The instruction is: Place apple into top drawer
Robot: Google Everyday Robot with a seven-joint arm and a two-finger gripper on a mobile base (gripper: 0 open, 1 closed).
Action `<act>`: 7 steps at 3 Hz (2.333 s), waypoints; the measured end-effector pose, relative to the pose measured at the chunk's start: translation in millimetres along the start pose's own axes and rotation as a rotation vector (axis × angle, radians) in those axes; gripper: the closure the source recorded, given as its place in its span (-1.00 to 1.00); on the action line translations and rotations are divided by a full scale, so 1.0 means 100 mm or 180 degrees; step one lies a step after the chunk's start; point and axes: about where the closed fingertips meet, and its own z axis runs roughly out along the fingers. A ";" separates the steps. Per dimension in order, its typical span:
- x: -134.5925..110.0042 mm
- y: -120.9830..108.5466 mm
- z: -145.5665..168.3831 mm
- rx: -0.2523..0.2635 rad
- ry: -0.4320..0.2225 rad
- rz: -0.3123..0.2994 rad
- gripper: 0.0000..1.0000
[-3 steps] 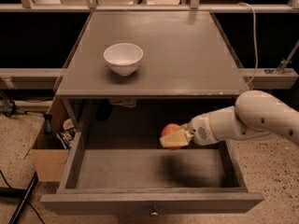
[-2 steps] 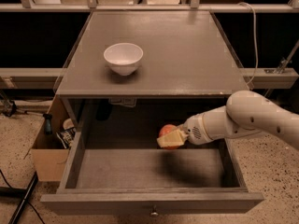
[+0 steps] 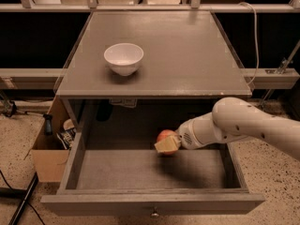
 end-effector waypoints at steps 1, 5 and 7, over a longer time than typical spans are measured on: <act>0.06 0.02 0.01 0.0125 0.0038 -0.0031 1.00; 0.12 0.08 0.02 0.0210 0.0051 -0.0058 -0.31; 0.12 0.08 0.02 0.0209 0.0051 -0.0059 -1.00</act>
Offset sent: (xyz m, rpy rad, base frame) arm -0.0154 -0.0015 -0.0081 -0.0802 -0.0382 -0.0328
